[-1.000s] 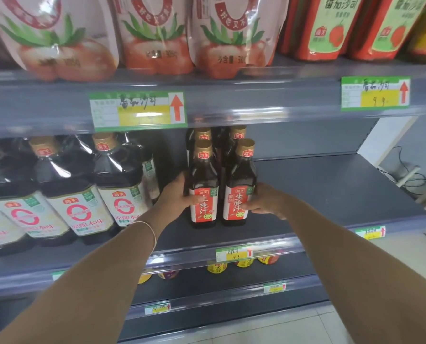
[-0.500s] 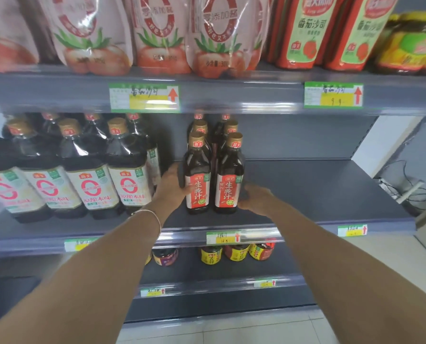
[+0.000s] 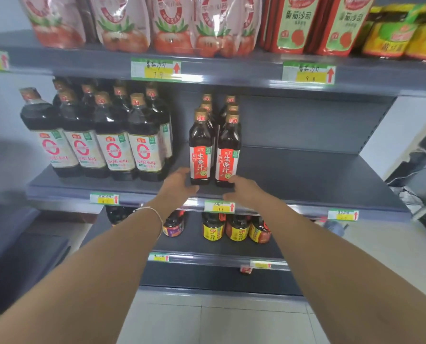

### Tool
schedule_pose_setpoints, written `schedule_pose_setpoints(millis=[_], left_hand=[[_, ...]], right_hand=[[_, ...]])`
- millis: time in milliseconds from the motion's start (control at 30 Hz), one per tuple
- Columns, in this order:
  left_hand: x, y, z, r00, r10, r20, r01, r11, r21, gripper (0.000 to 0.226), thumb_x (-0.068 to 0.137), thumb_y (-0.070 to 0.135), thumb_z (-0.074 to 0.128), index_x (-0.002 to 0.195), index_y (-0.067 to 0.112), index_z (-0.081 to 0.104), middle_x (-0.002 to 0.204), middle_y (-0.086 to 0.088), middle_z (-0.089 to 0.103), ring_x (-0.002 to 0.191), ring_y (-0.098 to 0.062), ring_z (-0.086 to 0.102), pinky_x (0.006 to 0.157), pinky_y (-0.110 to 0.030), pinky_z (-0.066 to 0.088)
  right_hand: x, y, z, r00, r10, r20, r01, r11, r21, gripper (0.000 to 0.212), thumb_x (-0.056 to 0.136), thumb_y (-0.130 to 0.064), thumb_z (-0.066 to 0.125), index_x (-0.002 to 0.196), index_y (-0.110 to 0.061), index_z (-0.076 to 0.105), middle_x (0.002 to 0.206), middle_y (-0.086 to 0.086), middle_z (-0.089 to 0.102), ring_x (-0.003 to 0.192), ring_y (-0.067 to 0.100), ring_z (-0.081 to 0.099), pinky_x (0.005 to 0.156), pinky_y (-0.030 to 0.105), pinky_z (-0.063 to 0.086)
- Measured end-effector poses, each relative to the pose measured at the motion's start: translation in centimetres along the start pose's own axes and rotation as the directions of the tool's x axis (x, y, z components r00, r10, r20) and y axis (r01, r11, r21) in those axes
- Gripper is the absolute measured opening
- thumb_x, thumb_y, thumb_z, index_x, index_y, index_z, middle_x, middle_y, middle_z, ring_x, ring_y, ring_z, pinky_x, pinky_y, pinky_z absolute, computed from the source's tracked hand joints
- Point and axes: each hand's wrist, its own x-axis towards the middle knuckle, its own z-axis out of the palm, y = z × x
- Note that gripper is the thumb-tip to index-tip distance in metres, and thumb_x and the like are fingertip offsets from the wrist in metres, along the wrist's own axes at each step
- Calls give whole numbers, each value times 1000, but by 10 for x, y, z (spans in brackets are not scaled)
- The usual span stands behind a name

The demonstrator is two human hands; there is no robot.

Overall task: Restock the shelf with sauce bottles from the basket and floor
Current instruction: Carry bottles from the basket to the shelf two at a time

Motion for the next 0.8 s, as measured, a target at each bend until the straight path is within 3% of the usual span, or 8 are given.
schedule_pose_setpoints(millis=[167,333,533,800], left_hand=[[26,13,5,997,46,-68,-48,998,-31,56,91,17,58,139,4,34,141,-16,44,131,-30,42,104,-35,35],[79,9,12,986,-30,-163,-11,969,-248,76,85,18,65,146,11,20,147,-13,33,135,-30,36,109,-41,32],[122,5,18,976,19,-219,-110,905,-411,47,86,18,64,128,10,44,123,-11,60,115,-28,58,100,-47,46],[131,-6,13,982,115,-152,-168,897,-408,43,87,19,62,127,11,49,124,-10,62,116,-28,58,102,-48,44]], right_hand=[[20,4,-1,991,72,-109,-62,994,90,51,90,-25,60,136,-14,41,123,9,59,105,27,60,92,39,51],[46,10,-3,970,188,-156,-168,977,134,51,91,-22,59,137,-9,39,129,13,56,115,29,56,91,33,46],[73,17,1,956,254,-144,-235,962,137,53,91,-24,60,138,-13,38,130,12,56,115,29,56,93,35,47],[94,20,9,936,306,-172,-275,944,182,48,90,-25,61,132,-12,42,127,10,56,113,27,56,90,35,47]])
